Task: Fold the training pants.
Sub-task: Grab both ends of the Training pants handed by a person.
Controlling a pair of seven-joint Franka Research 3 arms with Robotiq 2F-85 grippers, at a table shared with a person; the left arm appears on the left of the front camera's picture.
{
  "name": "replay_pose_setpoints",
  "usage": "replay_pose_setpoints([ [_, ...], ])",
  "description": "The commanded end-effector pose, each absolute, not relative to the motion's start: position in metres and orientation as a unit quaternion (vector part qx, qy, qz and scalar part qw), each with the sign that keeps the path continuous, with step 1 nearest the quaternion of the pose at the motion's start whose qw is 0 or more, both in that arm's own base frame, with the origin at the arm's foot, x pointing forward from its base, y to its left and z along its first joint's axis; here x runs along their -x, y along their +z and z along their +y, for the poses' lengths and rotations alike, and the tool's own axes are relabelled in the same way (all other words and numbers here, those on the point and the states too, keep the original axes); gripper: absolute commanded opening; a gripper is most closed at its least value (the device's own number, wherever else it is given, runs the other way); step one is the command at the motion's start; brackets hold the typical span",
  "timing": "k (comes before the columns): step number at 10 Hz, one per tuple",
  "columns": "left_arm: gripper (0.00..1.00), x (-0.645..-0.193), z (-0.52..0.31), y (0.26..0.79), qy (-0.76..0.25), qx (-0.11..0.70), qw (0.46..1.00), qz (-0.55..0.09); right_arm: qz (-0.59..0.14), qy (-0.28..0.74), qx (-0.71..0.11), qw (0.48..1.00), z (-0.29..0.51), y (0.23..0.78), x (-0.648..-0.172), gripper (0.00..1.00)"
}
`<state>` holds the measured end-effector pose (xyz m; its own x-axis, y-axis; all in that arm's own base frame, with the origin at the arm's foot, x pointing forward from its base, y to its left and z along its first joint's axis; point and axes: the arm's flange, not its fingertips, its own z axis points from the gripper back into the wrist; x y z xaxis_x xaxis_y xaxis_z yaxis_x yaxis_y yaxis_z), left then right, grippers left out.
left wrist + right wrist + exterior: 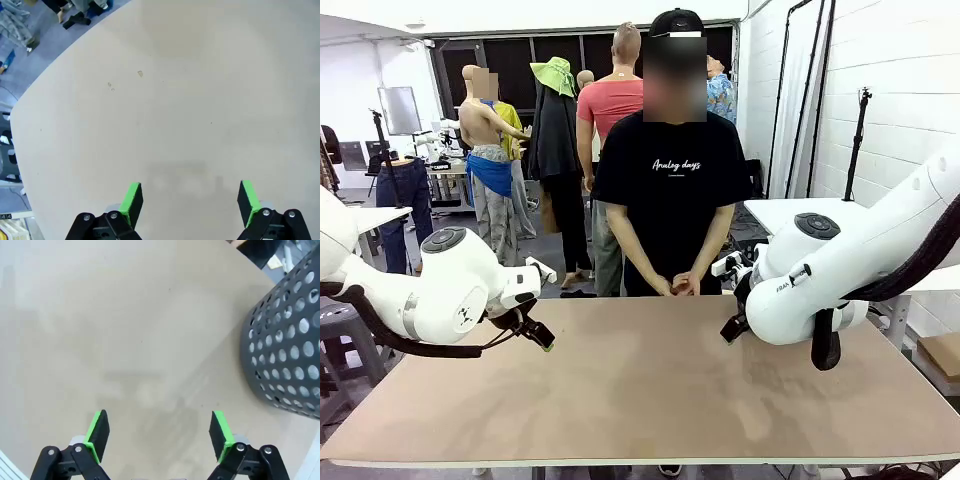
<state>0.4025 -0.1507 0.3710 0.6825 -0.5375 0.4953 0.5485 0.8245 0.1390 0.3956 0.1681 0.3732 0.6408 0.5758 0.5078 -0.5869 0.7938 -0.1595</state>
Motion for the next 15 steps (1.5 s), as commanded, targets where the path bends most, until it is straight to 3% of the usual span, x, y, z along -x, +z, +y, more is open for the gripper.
replay_pose_setpoints([
  [1,1.00,-0.402,-0.151,0.371,-0.296,0.010,0.917,-0.267,-0.277,0.321,-0.010,0.906,0.168,0.373,-0.396,1.00],
  [15,1.00,-0.398,-0.153,0.380,-0.295,0.005,0.916,-0.272,-0.270,0.326,-0.014,0.906,0.169,0.384,-0.396,1.00],
])
